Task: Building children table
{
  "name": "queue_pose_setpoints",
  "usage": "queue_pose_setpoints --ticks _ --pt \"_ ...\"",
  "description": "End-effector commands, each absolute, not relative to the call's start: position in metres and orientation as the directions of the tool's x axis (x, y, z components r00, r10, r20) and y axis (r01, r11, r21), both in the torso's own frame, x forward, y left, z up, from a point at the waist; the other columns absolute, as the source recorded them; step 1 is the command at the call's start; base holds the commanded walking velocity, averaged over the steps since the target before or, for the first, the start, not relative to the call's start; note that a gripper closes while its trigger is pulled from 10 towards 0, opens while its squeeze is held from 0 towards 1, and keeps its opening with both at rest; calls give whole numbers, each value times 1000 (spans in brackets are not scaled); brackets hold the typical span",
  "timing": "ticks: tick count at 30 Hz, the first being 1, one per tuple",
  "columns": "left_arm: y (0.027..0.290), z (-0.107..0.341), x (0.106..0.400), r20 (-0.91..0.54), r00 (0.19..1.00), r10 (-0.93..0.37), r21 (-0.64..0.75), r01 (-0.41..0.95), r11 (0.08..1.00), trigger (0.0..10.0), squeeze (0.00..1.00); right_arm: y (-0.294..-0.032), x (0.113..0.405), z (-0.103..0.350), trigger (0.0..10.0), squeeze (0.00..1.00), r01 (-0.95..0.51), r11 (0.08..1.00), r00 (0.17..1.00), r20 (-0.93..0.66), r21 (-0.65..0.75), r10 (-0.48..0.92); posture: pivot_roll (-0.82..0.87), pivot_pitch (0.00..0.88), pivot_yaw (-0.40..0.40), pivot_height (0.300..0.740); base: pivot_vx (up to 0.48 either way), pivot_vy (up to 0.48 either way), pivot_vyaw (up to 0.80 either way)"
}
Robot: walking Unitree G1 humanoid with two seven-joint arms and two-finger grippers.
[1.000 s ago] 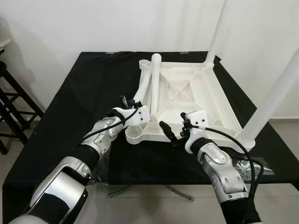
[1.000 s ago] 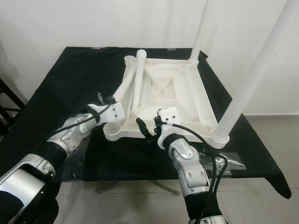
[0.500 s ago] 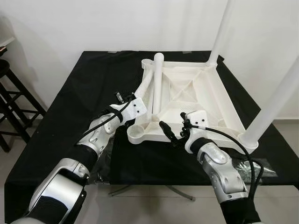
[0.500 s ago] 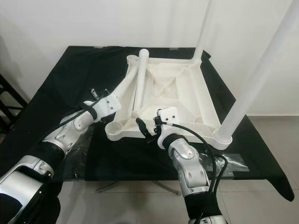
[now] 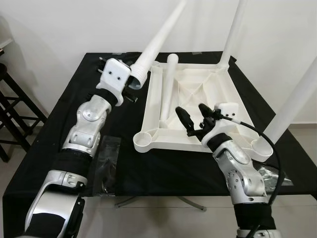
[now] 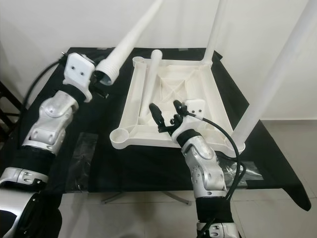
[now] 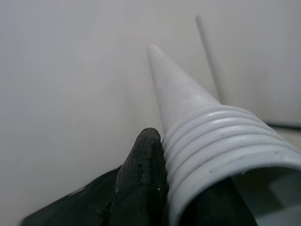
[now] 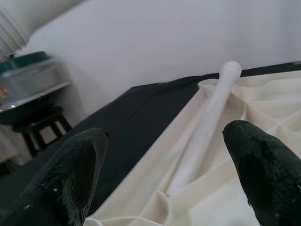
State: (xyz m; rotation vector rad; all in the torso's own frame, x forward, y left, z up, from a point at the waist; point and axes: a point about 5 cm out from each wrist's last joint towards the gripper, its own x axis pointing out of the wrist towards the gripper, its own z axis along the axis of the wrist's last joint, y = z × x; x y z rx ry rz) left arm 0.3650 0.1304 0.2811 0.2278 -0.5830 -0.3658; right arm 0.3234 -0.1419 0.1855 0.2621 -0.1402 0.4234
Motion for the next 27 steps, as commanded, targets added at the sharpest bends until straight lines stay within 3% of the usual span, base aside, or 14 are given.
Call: queue_pose_setpoints --ticks 1,4,7,10,13,14,17,18,20,22,27 --pt "129 289 359 540 738 -405 237 328 915 0 0 -139 323 196 10000 0 -459 853 884 228 249 409 -80 24 -11 740 0 0 0" --pt "121 287 350 557 684 -472 152 475 867 0 0 -132 324 216 10000 0 -541 769 836 318 340 447 -80 24 -11 740 0 0 0" --pt "119 287 348 558 672 -487 143 500 854 0 0 -131 324 220 10000 0 -557 750 825 337 357 453 -80 24 -11 740 0 0 0" --pt "116 283 340 562 631 -534 91 595 799 0 0 -121 321 246 10000 0 -704 580 708 464 410 532 -78 30 -11 740 0 0 0" --pt "116 282 337 567 618 -545 71 623 779 0 0 -116 318 255 10000 0 -764 507 645 509 399 570 -77 31 -13 740 0 0 0" --pt "117 282 335 571 608 -552 60 640 766 2902 0 -113 315 260 10000 0 -797 461 604 533 391 593 -77 31 -13 740 0 0 0" --pt "118 282 334 575 602 -555 54 649 759 2902 0 -111 313 264 10000 0 -819 430 574 547 380 610 -75 33 -16 740 0 0 0" --pt "119 282 334 583 597 -551 40 656 754 10000 0 -108 309 267 10000 0 -847 388 532 564 363 632 -73 35 -17 740 0 0 0" --pt "119 282 334 583 597 -551 40 656 754 10000 0 -108 309 267 10000 0 -847 388 532 564 363 632 -73 35 -17 740 0 0 0" --pt "127 284 331 618 592 -517 -35 679 734 10000 0 -104 301 279 10000 0 -908 257 415 618 332 668 -71 38 -22 740 0 0 0" --pt "133 287 329 644 578 -501 -88 706 703 10000 0 -104 300 285 10000 0 -922 183 373 653 341 659 -60 36 -20 740 0 0 0"
